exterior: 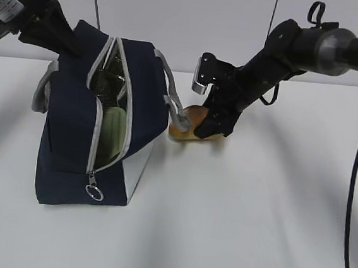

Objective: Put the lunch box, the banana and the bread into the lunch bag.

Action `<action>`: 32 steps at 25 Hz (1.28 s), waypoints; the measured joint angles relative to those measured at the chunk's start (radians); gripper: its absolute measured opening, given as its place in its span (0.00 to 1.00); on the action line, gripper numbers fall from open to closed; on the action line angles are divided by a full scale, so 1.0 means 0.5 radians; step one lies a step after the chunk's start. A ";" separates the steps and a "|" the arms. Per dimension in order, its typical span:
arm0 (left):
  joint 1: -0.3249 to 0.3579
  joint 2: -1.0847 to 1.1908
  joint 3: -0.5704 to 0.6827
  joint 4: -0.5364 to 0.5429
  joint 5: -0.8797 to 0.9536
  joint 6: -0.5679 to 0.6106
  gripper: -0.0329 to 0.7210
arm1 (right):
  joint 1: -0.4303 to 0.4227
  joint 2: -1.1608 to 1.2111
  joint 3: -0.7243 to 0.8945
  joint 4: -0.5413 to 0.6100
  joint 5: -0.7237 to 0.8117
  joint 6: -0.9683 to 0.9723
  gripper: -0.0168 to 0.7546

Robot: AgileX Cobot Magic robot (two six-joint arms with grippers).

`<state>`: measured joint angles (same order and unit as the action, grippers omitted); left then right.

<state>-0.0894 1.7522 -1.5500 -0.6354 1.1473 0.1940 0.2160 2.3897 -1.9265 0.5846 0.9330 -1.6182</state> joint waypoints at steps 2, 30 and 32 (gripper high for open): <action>0.000 0.000 0.000 0.000 0.000 0.000 0.04 | -0.014 -0.064 0.000 -0.146 0.033 0.130 0.57; 0.000 0.000 0.000 -0.071 0.031 0.000 0.04 | 0.259 -0.874 0.000 0.276 0.595 1.779 0.56; 0.000 0.000 0.000 -0.071 0.035 0.000 0.04 | 0.304 -0.829 0.000 0.257 0.595 1.884 0.56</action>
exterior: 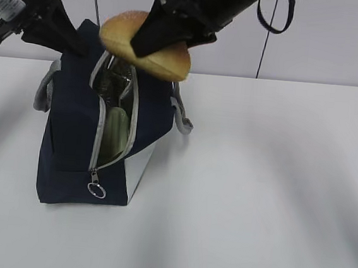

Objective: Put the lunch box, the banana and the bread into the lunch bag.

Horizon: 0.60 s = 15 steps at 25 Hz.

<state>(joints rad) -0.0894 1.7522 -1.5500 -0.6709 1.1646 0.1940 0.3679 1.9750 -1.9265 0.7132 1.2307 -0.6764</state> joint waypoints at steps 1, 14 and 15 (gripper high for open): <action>0.000 0.000 0.000 0.000 0.005 0.000 0.04 | 0.016 0.033 0.000 -0.009 0.003 0.058 0.56; 0.000 0.000 0.000 -0.010 0.027 0.000 0.04 | 0.204 0.328 0.000 -0.184 -0.244 0.447 0.60; 0.000 0.000 0.000 -0.010 0.029 0.000 0.04 | 0.232 0.328 0.000 -0.190 -0.317 0.451 0.62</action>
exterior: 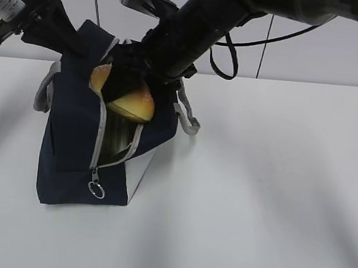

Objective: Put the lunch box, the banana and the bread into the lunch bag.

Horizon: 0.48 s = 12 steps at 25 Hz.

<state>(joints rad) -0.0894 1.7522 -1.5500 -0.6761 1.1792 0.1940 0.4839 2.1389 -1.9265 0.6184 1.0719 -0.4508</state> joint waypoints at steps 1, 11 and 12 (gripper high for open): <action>0.000 0.000 0.000 0.000 0.002 0.000 0.04 | 0.023 0.000 0.000 -0.005 -0.051 0.010 0.64; 0.000 0.000 0.000 -0.010 0.007 0.000 0.04 | 0.052 0.004 0.000 -0.230 -0.151 0.032 0.80; 0.000 0.000 0.000 -0.011 0.007 0.000 0.04 | 0.052 0.013 0.000 -0.230 -0.163 0.029 0.80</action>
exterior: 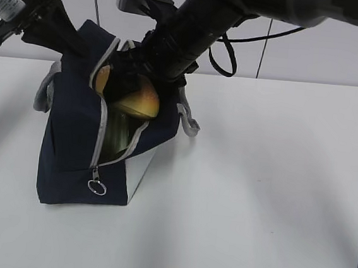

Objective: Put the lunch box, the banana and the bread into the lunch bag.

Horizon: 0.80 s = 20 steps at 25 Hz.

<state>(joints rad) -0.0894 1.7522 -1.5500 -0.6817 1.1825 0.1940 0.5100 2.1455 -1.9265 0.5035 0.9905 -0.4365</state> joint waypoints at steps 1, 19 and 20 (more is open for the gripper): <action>0.000 0.000 0.000 0.000 0.000 0.000 0.04 | 0.000 0.010 0.000 0.000 -0.017 -0.005 0.80; 0.000 0.000 0.000 -0.002 0.005 0.000 0.04 | 0.009 0.123 0.000 0.301 -0.420 -0.227 0.80; 0.000 0.000 0.000 -0.002 0.005 0.000 0.04 | 0.009 0.123 0.000 0.301 -0.416 -0.241 0.80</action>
<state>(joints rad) -0.0894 1.7522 -1.5500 -0.6829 1.1850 0.1940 0.5143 2.2068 -1.9265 0.6541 0.7827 -0.5571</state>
